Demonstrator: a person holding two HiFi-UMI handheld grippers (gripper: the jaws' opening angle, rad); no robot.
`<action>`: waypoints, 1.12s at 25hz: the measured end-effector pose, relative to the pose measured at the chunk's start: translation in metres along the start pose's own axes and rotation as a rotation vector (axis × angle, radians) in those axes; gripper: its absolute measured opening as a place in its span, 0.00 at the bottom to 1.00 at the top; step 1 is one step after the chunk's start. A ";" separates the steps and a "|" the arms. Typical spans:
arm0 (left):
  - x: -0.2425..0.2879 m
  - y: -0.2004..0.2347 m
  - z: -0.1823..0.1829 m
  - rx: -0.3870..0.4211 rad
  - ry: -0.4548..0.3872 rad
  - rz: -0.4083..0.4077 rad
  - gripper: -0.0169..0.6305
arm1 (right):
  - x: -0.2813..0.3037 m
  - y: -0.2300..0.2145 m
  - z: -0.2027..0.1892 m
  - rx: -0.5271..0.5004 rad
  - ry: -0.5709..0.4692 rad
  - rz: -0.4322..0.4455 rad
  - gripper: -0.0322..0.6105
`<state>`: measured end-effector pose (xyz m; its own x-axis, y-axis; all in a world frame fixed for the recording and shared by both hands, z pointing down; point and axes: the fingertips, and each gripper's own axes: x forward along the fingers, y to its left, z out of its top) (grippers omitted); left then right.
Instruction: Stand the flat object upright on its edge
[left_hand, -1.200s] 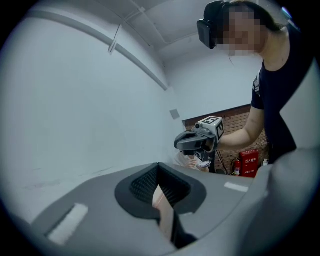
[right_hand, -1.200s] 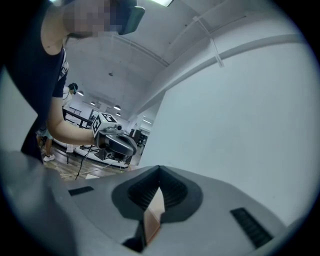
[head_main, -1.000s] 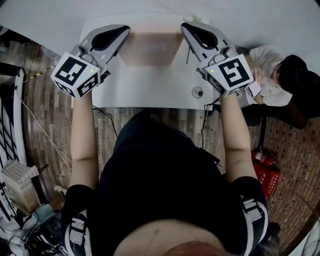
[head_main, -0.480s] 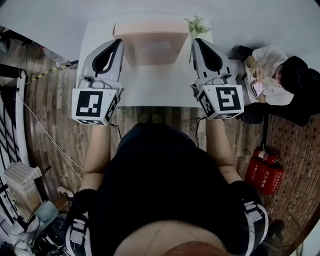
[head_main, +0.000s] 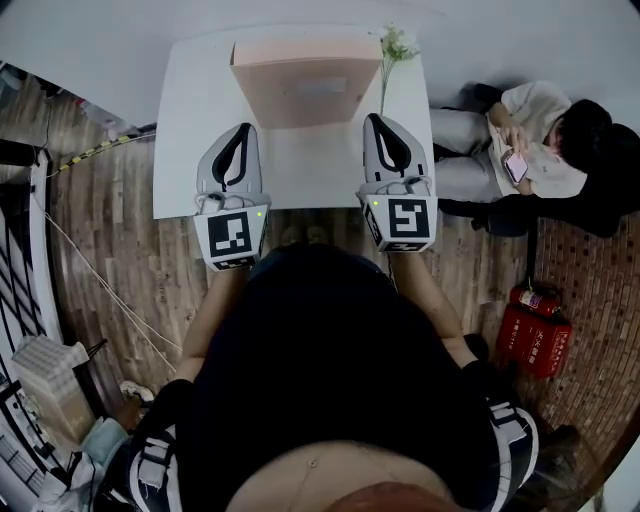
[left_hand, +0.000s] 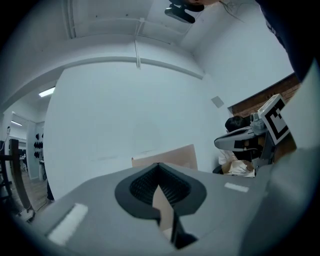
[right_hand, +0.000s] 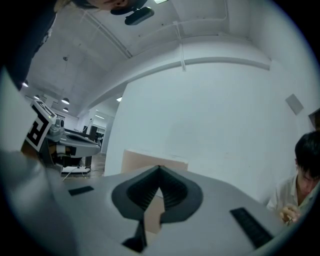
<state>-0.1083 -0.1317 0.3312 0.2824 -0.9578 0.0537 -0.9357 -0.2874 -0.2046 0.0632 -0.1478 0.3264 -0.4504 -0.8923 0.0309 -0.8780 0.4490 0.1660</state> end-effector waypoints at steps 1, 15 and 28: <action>0.000 -0.002 -0.006 0.002 0.009 0.001 0.04 | -0.001 0.003 -0.005 -0.001 0.006 -0.006 0.07; -0.004 -0.018 -0.015 0.013 -0.030 -0.027 0.04 | -0.006 0.014 -0.029 0.010 0.048 -0.019 0.07; 0.002 -0.017 -0.012 0.025 -0.044 -0.027 0.04 | -0.001 0.007 -0.026 0.009 0.039 -0.019 0.07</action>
<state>-0.0948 -0.1285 0.3460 0.3175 -0.9481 0.0163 -0.9221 -0.3127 -0.2279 0.0615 -0.1449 0.3535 -0.4268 -0.9019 0.0660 -0.8879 0.4318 0.1585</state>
